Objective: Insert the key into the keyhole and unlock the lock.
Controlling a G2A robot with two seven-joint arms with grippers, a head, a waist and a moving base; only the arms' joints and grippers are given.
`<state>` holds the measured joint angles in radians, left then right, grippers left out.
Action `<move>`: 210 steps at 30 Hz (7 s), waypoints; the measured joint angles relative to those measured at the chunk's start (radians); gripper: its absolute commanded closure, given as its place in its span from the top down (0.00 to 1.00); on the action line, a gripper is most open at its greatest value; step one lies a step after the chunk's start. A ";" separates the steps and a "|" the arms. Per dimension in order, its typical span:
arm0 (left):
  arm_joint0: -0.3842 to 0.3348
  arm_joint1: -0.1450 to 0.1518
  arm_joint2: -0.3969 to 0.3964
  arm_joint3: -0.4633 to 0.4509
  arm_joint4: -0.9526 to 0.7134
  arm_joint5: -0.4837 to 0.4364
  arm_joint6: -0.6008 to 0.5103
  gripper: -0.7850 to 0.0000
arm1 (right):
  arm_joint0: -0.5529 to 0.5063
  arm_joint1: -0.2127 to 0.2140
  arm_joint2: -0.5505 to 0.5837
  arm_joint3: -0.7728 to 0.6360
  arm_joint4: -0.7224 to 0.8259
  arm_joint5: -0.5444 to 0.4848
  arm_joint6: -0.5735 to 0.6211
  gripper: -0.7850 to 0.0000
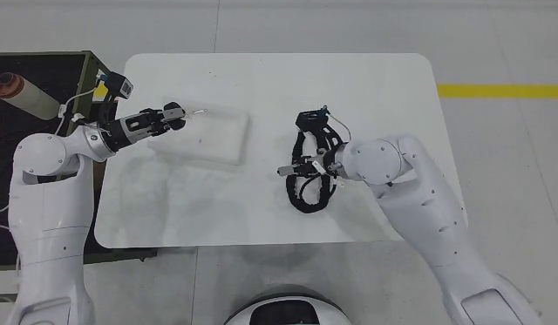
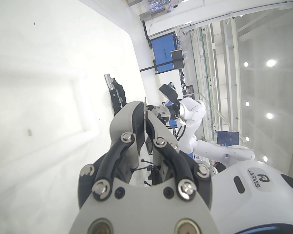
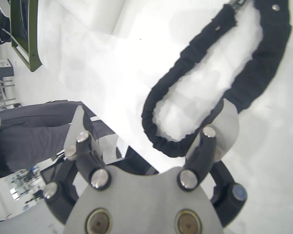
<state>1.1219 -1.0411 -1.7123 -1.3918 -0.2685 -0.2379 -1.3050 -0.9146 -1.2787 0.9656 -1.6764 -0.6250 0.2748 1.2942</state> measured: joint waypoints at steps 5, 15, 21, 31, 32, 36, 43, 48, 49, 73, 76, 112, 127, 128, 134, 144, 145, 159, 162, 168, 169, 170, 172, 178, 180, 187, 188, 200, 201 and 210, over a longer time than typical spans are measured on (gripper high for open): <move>0.000 0.000 0.000 0.000 0.000 0.000 0.000 0.00 | 0.182 -0.069 -0.124 0.161 0.004 0.150 0.034 1.00; 0.000 0.000 0.000 0.000 0.000 0.000 0.000 0.00 | 0.320 -0.175 -0.249 0.426 -0.183 0.202 0.049 0.78; 0.000 0.000 0.000 0.000 0.000 0.000 0.000 0.00 | 0.332 -0.228 -0.250 0.525 -0.247 0.211 0.040 0.67; 0.000 0.000 0.000 0.000 0.000 0.000 0.000 0.00 | 0.336 -0.296 -0.195 0.652 -0.345 0.214 0.037 0.00; 0.000 0.000 0.000 0.000 0.000 0.000 0.000 0.00 | 0.335 -0.303 -0.186 0.660 -0.357 0.214 0.037 0.00; 0.000 0.000 0.000 0.000 0.000 0.000 0.000 0.00 | 0.325 -0.318 -0.142 0.662 -0.389 0.204 0.047 0.00; 0.000 0.000 0.000 0.000 0.000 0.000 0.000 0.00 | 0.241 -0.285 0.025 0.512 -0.338 0.132 0.040 0.00; 0.000 0.000 0.000 0.000 0.000 0.000 0.000 0.00 | 0.087 -0.219 0.241 0.257 -0.323 -0.013 0.063 0.00; 0.000 0.000 0.000 0.000 0.000 0.000 0.000 0.00 | 0.046 -0.210 0.277 0.188 -0.329 -0.043 0.064 0.00; 0.000 0.000 0.000 0.000 0.000 0.000 0.000 0.00 | -0.347 -0.181 0.437 -0.148 -0.147 -0.458 -0.618 0.00; 0.000 0.000 0.000 0.000 0.000 0.000 0.000 0.00 | -0.333 -0.180 0.466 -0.089 0.131 -0.536 -0.594 0.00; -0.009 -0.033 0.195 0.053 -0.482 0.241 -0.181 0.00 | -0.241 -0.175 0.362 0.247 1.326 -0.381 -0.110 0.00; 0.052 -0.040 0.189 -0.010 -0.541 0.192 -0.142 0.00 | -0.325 -0.177 0.329 0.155 1.364 -0.359 -0.145 0.00; 0.074 -0.043 0.193 -0.033 -0.560 0.163 -0.123 0.00 | -0.331 -0.180 0.319 0.150 1.378 -0.359 -0.160 0.00; 0.089 -0.065 0.249 -0.029 -0.630 0.036 -0.105 0.00 | -0.316 -0.198 0.271 0.197 1.538 -0.354 -0.182 0.00; 0.081 -0.082 0.271 -0.014 -0.657 -0.008 -0.094 0.00 | -0.292 -0.210 0.236 0.250 1.567 -0.372 -0.165 0.00; 0.081 -0.084 0.272 -0.014 -0.653 -0.008 -0.088 0.00 | -0.292 -0.210 0.235 0.250 1.567 -0.372 -0.162 0.00; 0.072 -0.098 0.293 -0.012 -0.598 0.015 -0.058 0.00 | -0.297 -0.218 0.222 0.247 1.563 -0.370 -0.147 0.00; 0.072 -0.100 0.293 -0.015 -0.596 0.013 -0.059 0.00 | -0.295 -0.220 0.218 0.250 1.557 -0.372 -0.147 0.00; 0.073 -0.104 0.288 -0.014 -0.588 0.016 -0.063 0.00 | -0.295 -0.222 0.217 0.246 1.545 -0.372 -0.147 0.00; 0.072 -0.105 0.288 -0.013 -0.586 0.017 -0.064 0.00 | -0.295 -0.222 0.218 0.244 1.543 -0.372 -0.147 0.00; 0.072 -0.106 0.287 -0.013 -0.584 0.017 -0.064 0.00 | -0.296 -0.222 0.218 0.243 1.540 -0.372 -0.148 0.00; 0.072 -0.107 0.285 -0.012 -0.582 0.018 -0.065 0.00 | -0.296 -0.223 0.218 0.241 1.537 -0.372 -0.148 0.00; 0.069 -0.110 0.279 -0.003 -0.585 0.024 -0.073 0.00 | -0.294 -0.225 0.214 0.240 1.525 -0.371 -0.149 0.00; 0.067 -0.111 0.278 0.000 -0.586 0.025 -0.077 0.00 | -0.294 -0.226 0.214 0.239 1.521 -0.371 -0.149 0.00; 0.062 -0.115 0.271 0.005 -0.589 0.029 -0.084 0.00 | -0.293 -0.228 0.216 0.243 1.505 -0.367 -0.151 0.00; 0.061 -0.116 0.270 0.005 -0.588 0.029 -0.083 0.00 | -0.292 -0.228 0.216 0.244 1.502 -0.368 -0.152 0.00; 0.057 -0.122 0.259 0.010 -0.577 0.017 -0.076 0.00 | -0.288 -0.233 0.216 0.244 1.474 -0.389 -0.163 0.00; 0.058 -0.123 0.259 0.010 -0.577 0.016 -0.073 0.00 | -0.287 -0.233 0.217 0.243 1.474 -0.396 -0.167 0.00; 0.068 -0.128 0.255 0.000 -0.595 0.022 -0.054 0.00 | -0.282 -0.237 0.226 0.238 1.462 -0.451 -0.192 0.00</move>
<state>1.1897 -1.1690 -1.4573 -1.3913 -0.8638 -0.2159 -1.3587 -1.1968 -1.5159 1.1915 -1.4384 0.8369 -0.1759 1.1020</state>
